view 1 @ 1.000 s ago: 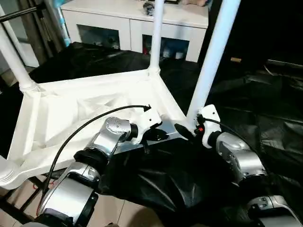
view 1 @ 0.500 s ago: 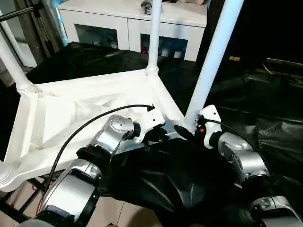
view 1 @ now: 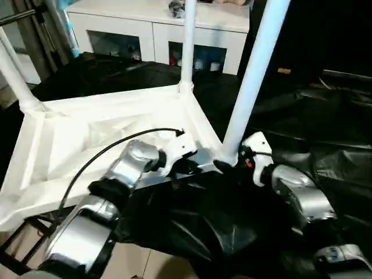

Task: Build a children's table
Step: Rotate leg to tighten

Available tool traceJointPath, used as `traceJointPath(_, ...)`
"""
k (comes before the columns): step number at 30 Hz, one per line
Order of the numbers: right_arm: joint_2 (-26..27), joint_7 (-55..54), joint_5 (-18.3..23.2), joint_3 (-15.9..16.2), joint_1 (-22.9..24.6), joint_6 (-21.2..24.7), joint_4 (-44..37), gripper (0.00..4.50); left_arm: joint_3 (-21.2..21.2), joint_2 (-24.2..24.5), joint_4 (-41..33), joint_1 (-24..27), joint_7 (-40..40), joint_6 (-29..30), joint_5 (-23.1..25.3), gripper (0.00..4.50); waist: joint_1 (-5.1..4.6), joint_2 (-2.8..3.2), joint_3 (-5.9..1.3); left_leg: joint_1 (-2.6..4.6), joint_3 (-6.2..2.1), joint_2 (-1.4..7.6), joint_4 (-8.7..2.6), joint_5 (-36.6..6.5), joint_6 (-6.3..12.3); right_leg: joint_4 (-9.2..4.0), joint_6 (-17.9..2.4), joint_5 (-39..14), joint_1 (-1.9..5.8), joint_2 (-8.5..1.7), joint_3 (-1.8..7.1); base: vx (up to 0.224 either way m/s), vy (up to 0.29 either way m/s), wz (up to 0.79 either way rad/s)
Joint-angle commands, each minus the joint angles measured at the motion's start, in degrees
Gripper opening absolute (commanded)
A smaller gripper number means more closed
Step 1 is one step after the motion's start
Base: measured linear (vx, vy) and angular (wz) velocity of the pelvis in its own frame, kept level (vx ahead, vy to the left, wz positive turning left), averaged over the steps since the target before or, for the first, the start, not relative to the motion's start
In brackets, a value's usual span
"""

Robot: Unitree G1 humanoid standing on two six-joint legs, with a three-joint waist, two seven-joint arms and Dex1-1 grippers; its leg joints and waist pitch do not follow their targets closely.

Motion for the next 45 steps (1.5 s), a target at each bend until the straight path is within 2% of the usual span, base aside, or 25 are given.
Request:
traceJointPath(1,-2.6,5.7,0.8,2.1,1.0,-0.1,-3.9,4.4,-1.4,0.3,0.3,2.8,-6.4,-3.7,-2.2,0.0,0.52,-0.63,-3.02,-0.05,-0.06,1.49,-3.29,-14.4,3.59,-4.3,-12.5,-12.3,2.87,-3.15,1.97,0.0,0.0,0.0)
traceJointPath(3,-3.7,7.5,0.7,2.9,1.5,0.0,-5.0,4.4,-1.1,0.6,-0.1,3.1,-7.7,-3.8,-2.8,0.0,0.92,-0.47,-2.91,0.04,0.15,1.66,-3.24,-13.5,3.87,-4.15,-12.7,-11.3,2.69,-3.14,2.0,0.0,0.0,0.0)
traceJointPath(4,-4.3,8.8,0.9,3.3,1.7,-0.1,-5.5,4.4,-1.2,0.9,-0.5,3.2,-8.8,-3.4,-3.1,0.0,1.12,-0.72,-2.94,0.01,0.19,1.67,-3.25,-13.6,3.81,-4.09,-12.8,-11.9,2.77,-3.21,1.92,0.0,0.0,0.0)
traceJointPath(8,-6.3,14.9,2.5,4.9,2.7,1.6,-7.9,4.4,-2.2,2.8,-1.5,4.1,-13.3,-3.6,-3.3,0.0,1.78,-0.45,-2.81,0.14,0.21,1.76,-3.32,-14.1,3.44,-4.18,-12.2,-14.0,2.53,-3.27,2.05,0.0,0.0,0.0)
traceJointPath(10,-6.4,15.6,2.1,5.5,2.8,1.3,-7.8,4.4,-2.3,3.2,-1.4,4.2,-13.7,-4.1,-3.2,0.0,1.75,-0.74,-2.81,0.07,0.21,1.74,-3.38,-14.5,3.14,-4.25,-11.7,-15.3,2.53,-3.33,2.03,0.0,0.0,0.0)
traceJointPath(11,-6.5,15.5,1.8,5.7,2.8,0.7,-7.8,4.4,-2.3,3.2,-1.2,4.1,-14.0,-4.5,-3.2,0.0,1.79,-0.65,-2.8,0.07,0.14,1.74,-3.41,-14.4,2.96,-4.23,-11.6,-15.6,2.51,-3.38,2.03,0.0,0.0,0.0)
traceJointPath(12,-6.1,15.2,1.8,5.8,2.7,0.6,-7.5,4.13,-2.2,3.2,-1.1,4.0,-14.2,-4.6,-3.2,0.0,1.75,-0.66,-2.8,0.13,0.12,1.76,-3.43,-14.6,2.7,-4.29,-11.5,-16.1,2.42,-3.41,2.03,0.0,0.0,0.0)
traceJointPath(16,-5.2,14.8,1.7,6.2,2.4,0.5,-7.1,4.04,-1.9,3.2,-0.9,3.9,-14.4,-4.7,-3.0,0.0,1.74,-0.87,-2.87,0.06,0.16,1.67,-3.32,-13.8,2.66,-4.17,-11.3,-15.5,2.44,-3.4,2.05,0.0,0.0,0.0)
traceJointPath(18,-4.8,14.8,1.7,6.6,2.4,0.5,-6.8,3.67,-1.9,3.2,-1.0,3.9,-14.2,-4.6,-2.9,0.0,1.82,-0.82,-2.89,0.05,0.16,1.66,-3.3,-13.3,2.77,-4.11,-11.4,-15.0,2.46,-3.42,2.04,0.0,0.0,0.0)
traceJointPath(19,-4.6,15.1,1.6,6.8,2.3,0.6,-6.5,3.65,-1.9,3.2,-1.1,3.9,-14.1,-4.5,-2.8,0.0,1.84,-1.0,-2.91,0.02,0.16,1.65,-3.28,-13.0,2.81,-4.07,-11.4,-14.8,2.51,-3.39,2.01,0.0,0.0,0.0)
traceJointPath(23,-4.2,15.2,1.5,7.0,2.2,0.5,-6.0,3.34,-1.8,3.3,-0.9,3.8,-14.0,-4.7,-2.9,0.0,1.88,-1.09,-2.87,0.0,0.16,1.64,-3.28,-13.1,2.88,-4.08,-11.2,-15.4,2.47,-3.44,2.0,0.0,0.0,0.0)
traceJointPath(29,-3.3,14.7,1.7,7.0,2.1,0.5,-5.2,2.86,-1.4,3.4,-0.5,3.6,-12.7,-4.7,-2.5,0.0,1.92,-0.93,-2.9,0.06,0.14,1.63,-3.27,-13.2,2.65,-4.07,-11.1,-15.5,2.45,-3.44,2.02,0.0,0.0,0.0)
traceJointPath(30,-2.8,13.8,1.8,6.8,2.5,0.7,-5.1,2.79,-1.0,3.1,-0.1,3.4,-10.6,-4.6,-2.1,0.0,1.8,-0.43,-2.81,0.17,0.13,1.6,-3.38,-14.1,2.28,-4.25,-11.1,-16.0,2.37,-3.33,2.01,0.0,0.0,0.0)
traceJointPath(31,-2.8,13.8,1.8,6.8,2.5,0.7,-5.1,2.76,-1.0,3.1,-0.1,3.4,-10.6,-4.6,-2.1,0.0,1.8,-0.43,-2.81,0.17,0.13,1.6,-3.38,-14.1,2.28,-4.25,-11.1,-16.0,2.37,-3.33,2.01,0.0,0.0,0.0)
traceJointPath(32,-2.3,12.7,1.7,6.4,2.7,0.8,-4.9,2.75,-0.6,2.7,0.3,3.2,-8.9,-4.2,-1.9,0.0,1.75,-0.65,-2.82,0.14,0.09,1.56,-3.39,-14.6,2.04,-4.26,-11.0,-16.5,2.46,-3.34,1.99,0.0,0.0,0.0)
traceJointPath(34,0.2,6.9,1.1,4.9,2.5,1.2,-2.7,2.72,0.0,1.4,1.5,2.1,-4.6,-2.2,-1.1,0.0,1.46,-0.49,-2.69,0.31,0.02,1.53,-3.55,-16.4,1.35,-4.59,-10.3,-19.7,2.13,-3.44,2.05,0.0,0.0,0.0)
traceJointPath(35,2.9,-0.4,0.0,3.3,1.5,1.3,0.8,2.72,0.5,0.1,2.5,1.2,-1.5,-0.7,-0.8,0.0,1.28,-0.33,-2.62,0.45,-0.12,1.47,-3.66,-17.3,0.6,-4.75,-9.9,-21.4,2.03,-3.43,2.06,0.0,0.0,0.0)
traceJointPath(36,3.9,-3.2,-0.5,2.7,1.0,1.4,2.1,2.71,0.7,-0.5,2.8,0.8,-0.4,-0.2,-0.8,0.0,1.08,-0.35,-2.64,0.45,-0.2,1.38,-3.7,-17.7,0.15,-4.81,-9.8,-22.2,1.96,-3.48,2.01,0.0,0.0,0.0)
traceJointPath(37,4.7,-5.3,-0.8,2.3,0.7,1.5,3.0,2.71,0.9,-1.0,3.1,0.5,0.4,0.2,-0.9,0.0,0.95,-0.1,-2.6,0.45,-0.37,1.33,-3.83,-18.2,-0.36,-4.91,-9.6,-23.2,2.07,-3.52,1.94,0.0,0.0,0.0)
traceJointPath(38,7.0,-11.1,-1.3,1.0,-0.4,2.3,5.6,2.71,1.3,-2.4,3.8,-0.5,2.5,1.3,-0.9,0.0,0.33,-0.2,-2.52,0.06,-0.64,1.21,-4.06,-18.8,-1.32,-4.88,-8.7,-25.0,2.23,-3.5,1.78,0.0,0.0,0.0)
traceJointPath(39,8.0,-12.9,-1.2,0.6,-0.6,2.8,6.3,2.7,1.2,-3.1,4.2,-0.9,3.5,1.8,-0.7,0.0,0.03,-0.3,-2.56,0.41,-0.68,1.06,-3.98,-20.0,-1.55,-5.29,-7.8,-27.5,1.95,-3.47,1.65,0.0,0.0,0.0)
traceJointPath(40,9.1,-15.1,-1.5,0.3,-1.0,3.2,7.0,2.7,1.2,-4.0,4.8,-1.5,5.4,2.4,-0.3,0.0,-0.16,0.06,-2.6,0.83,-0.67,1.05,-3.77,-20.9,-1.3,-5.63,-7.6,-28.3,1.67,-3.59,1.85,0.0,0.0,0.0)
traceJointPath(43,11.4,-20.2,-2.0,-0.3,-2.0,4.2,8.5,2.7,1.2,-5.8,6.1,-2.8,8.5,3.3,0.3,0.0,-0.38,0.03,-2.65,0.77,-0.51,1.03,-3.81,-21.1,-0.68,-5.56,-8.5,-25.1,1.64,-3.22,1.96,0.0,0.0,0.0)
traceJointPath(45,14.1,-25.8,-5.2,1.2,-3.5,1.6,10.6,2.7,1.5,-8.6,7.4,-4.0,11.6,4.5,0.3,0.0,-0.56,0.26,-2.64,0.63,-0.5,1.01,-3.81,-20.8,-1.1,-5.49,-8.8,-24.1,1.63,-3.21,1.92,0.0,0.0,0.0)
